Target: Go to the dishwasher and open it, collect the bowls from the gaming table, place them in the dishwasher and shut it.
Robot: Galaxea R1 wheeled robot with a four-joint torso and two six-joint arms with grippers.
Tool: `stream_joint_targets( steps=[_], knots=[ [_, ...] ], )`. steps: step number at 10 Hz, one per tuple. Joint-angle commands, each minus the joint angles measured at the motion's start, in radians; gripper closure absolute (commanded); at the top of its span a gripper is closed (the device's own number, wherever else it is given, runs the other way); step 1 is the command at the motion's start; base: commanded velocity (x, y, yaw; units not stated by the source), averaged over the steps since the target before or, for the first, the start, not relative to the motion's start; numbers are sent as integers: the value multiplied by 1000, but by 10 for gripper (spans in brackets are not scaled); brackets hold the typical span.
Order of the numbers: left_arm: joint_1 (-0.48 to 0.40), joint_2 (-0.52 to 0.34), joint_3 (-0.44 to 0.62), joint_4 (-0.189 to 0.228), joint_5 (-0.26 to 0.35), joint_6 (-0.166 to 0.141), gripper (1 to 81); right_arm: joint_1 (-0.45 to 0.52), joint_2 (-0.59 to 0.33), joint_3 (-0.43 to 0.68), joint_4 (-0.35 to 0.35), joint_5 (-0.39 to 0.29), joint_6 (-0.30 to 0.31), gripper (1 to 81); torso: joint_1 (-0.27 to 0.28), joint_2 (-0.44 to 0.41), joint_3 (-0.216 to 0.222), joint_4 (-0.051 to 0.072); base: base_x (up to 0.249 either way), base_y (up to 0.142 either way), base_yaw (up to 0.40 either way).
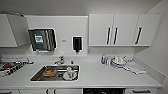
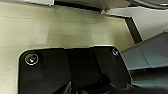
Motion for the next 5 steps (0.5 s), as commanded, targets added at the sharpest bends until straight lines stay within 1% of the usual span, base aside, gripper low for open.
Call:
stream_joint_targets(
  steps=[1, 3, 5],
  knots=[
    [-54, -1, -17, -12, 25, 0, 10, -7, -30, -22, -58, 60, -7, 10, 0, 0, 0, 0, 0, 0, 0],
    [-55, 10, -54, -75, 26, 1, 10, -68, 29, -128, -70, 91, -7, 10, 0, 0, 0, 0, 0, 0, 0],
    [-54, 36, -111, -103, 37, 0, 10, -113, 93, -235, -70, 140, -9, 10, 0, 0, 0, 0, 0, 0, 0]
  ],
)
